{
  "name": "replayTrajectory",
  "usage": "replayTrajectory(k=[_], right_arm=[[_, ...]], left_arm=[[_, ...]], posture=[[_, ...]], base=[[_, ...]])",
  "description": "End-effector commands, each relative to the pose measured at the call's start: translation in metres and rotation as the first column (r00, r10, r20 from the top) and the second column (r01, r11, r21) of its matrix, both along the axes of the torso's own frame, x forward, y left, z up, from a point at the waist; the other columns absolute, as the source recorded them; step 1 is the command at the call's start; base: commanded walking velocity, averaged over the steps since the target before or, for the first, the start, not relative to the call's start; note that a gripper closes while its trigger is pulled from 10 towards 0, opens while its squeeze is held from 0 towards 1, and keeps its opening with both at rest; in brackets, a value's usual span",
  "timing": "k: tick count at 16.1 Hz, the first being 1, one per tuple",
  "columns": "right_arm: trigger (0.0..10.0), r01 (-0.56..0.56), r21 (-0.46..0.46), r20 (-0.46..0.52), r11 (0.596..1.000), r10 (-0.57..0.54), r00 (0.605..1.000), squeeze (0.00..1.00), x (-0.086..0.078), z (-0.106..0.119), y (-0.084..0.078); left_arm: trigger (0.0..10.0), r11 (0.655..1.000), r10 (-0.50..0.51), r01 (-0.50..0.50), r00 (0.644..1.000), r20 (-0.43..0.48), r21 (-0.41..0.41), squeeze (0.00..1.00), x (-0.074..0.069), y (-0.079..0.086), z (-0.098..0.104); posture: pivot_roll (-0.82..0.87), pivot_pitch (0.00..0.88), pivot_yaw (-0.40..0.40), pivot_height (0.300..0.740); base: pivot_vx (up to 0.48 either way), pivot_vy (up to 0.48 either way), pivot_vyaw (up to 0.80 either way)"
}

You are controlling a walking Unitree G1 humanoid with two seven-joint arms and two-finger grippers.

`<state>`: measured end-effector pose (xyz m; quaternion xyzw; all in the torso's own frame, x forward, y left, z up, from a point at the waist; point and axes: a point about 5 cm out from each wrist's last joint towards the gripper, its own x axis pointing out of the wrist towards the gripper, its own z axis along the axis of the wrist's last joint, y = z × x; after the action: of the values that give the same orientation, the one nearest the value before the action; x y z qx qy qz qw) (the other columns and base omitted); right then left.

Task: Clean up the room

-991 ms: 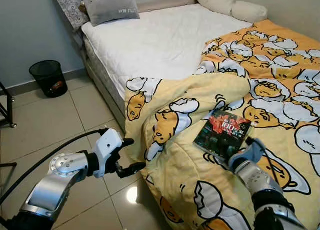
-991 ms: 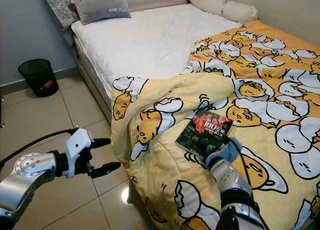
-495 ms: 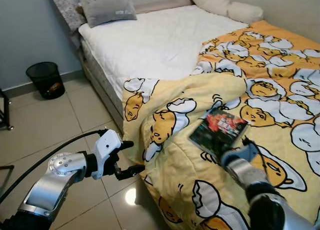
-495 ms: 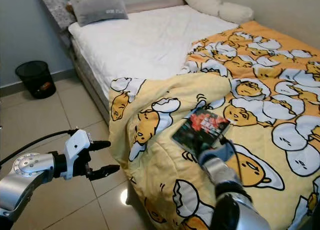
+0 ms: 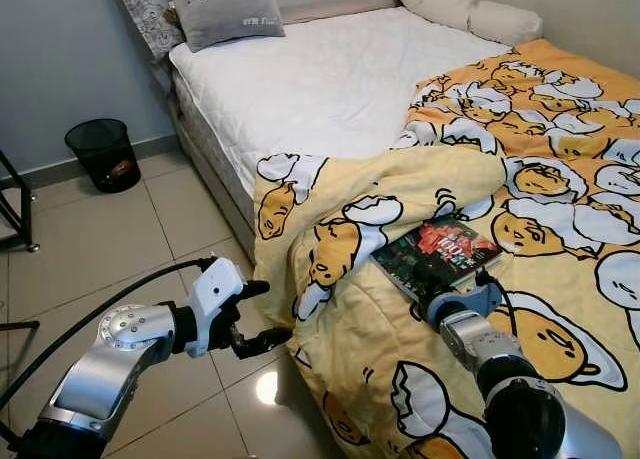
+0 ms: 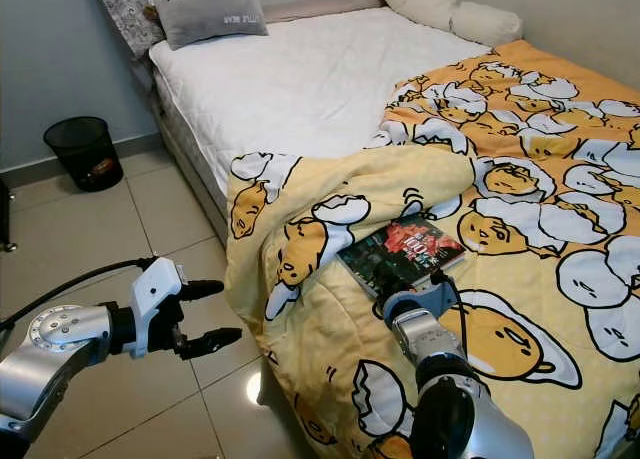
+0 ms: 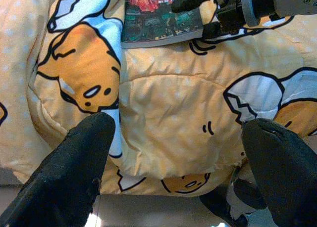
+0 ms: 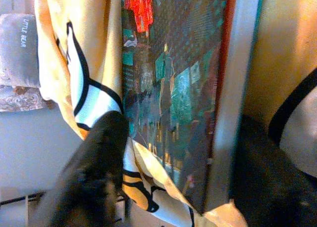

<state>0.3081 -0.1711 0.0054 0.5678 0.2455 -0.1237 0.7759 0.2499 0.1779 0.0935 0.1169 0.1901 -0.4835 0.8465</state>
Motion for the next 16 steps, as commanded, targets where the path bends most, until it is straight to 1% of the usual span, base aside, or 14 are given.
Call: replayTrajectory(k=[1,4,10,11,12,13,16], right_arm=[[0.0,0.029,0.006,0.040,1.000,-0.029,0.999,0.00,0.0069,0.0078,-0.0038],[0.0,0.068,0.019,0.032,0.998,-0.068,0.997,0.00,0.0070,0.0075,-0.0059],[0.0,0.068,0.008,0.034,0.998,-0.068,0.997,0.00,0.0079,0.0081,-0.0053],[0.0,0.057,-0.005,0.033,0.998,-0.057,0.998,0.00,0.0074,0.0075,-0.0047],[0.0,0.024,-0.043,0.026,0.999,-0.023,0.999,0.00,0.0062,0.0059,-0.0035],[0.0,-0.002,-0.056,0.025,0.998,0.004,1.000,0.00,0.0055,0.0051,-0.0015],[0.0,0.013,-0.050,0.033,0.999,-0.011,0.999,0.00,0.0058,0.0056,-0.0023]], left_arm=[[10.0,1.000,-0.003,0.003,1.000,0.014,-0.002,0.38,0.0027,-0.0013,0.0034],[10.0,1.000,0.000,0.000,1.000,0.013,-0.004,0.38,0.0034,-0.0007,0.0034],[10.0,1.000,0.000,0.000,1.000,0.010,-0.011,0.38,0.0031,-0.0012,0.0042],[10.0,1.000,0.000,0.000,1.000,0.008,-0.023,0.38,0.0030,-0.0015,0.0049],[10.0,0.999,-0.002,0.003,1.000,0.007,-0.042,0.39,0.0031,-0.0026,0.0065],[10.0,0.998,-0.006,0.006,1.000,0.005,-0.057,0.39,0.0033,-0.0038,0.0080],[10.0,0.998,-0.002,0.002,1.000,0.005,-0.063,0.38,0.0045,-0.0038,0.0088]], posture=[[0.04,0.000,0.000,0.740],[0.04,0.000,0.001,0.740],[0.05,0.000,-0.003,0.740],[0.05,0.000,-0.003,0.740],[0.05,0.000,-0.002,0.740],[0.05,0.000,-0.003,0.740],[0.05,0.000,-0.003,0.740]], base=[[0.000,0.000,0.00],[0.000,0.000,0.00],[0.000,0.000,0.00],[0.000,0.000,0.00],[0.000,0.000,0.00],[0.000,0.000,0.00],[0.000,0.000,0.00]])
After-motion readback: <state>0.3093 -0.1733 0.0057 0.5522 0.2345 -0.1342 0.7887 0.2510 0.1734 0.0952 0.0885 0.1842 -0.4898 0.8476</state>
